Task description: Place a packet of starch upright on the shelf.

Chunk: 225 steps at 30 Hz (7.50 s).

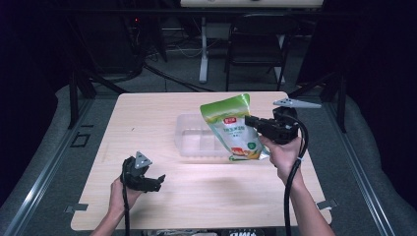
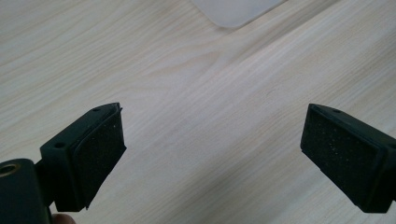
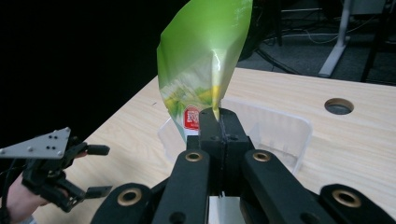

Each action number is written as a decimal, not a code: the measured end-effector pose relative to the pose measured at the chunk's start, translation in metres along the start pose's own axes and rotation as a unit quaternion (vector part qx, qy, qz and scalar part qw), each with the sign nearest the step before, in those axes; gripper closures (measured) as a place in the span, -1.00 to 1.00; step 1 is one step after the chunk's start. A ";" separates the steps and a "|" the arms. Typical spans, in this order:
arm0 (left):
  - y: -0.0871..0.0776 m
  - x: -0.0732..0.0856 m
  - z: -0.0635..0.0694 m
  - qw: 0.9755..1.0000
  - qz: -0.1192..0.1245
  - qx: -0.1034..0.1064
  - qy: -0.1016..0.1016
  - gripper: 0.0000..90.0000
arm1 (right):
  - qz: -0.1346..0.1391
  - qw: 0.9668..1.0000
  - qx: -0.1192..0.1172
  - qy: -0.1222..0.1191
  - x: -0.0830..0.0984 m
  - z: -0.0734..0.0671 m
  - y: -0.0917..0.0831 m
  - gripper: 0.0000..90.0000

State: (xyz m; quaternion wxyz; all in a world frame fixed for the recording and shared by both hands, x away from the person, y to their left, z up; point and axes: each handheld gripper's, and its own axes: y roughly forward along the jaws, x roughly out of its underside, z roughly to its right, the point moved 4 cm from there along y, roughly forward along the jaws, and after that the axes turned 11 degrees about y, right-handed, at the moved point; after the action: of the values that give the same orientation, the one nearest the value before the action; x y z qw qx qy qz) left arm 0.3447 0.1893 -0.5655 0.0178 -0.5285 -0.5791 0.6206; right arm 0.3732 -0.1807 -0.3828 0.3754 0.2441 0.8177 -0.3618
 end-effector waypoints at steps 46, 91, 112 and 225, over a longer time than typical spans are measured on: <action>-0.001 0.000 0.001 1.000 0.002 0.009 0.002 -0.86 | 0.032 0.994 0.091 0.054 -0.025 0.019 0.097 1.00; 0.001 -0.001 0.003 1.000 0.005 0.014 0.006 -0.86 | -0.109 0.989 0.098 0.021 -0.018 0.072 0.136 0.18; 0.000 0.001 0.002 1.000 0.002 0.017 0.007 -0.85 | -0.150 0.984 0.060 0.077 -0.022 0.078 0.157 0.96; 0.000 -0.001 0.003 1.000 0.002 0.017 0.015 -0.84 | 0.024 0.998 0.066 0.004 0.034 0.068 0.132 0.99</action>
State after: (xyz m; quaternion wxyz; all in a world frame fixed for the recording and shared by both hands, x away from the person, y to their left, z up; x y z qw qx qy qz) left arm 0.3432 0.1861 -0.5655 0.0338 -0.5387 -0.5670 0.6222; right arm 0.4715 -0.1475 -0.4950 0.3636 0.2899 0.7874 -0.4047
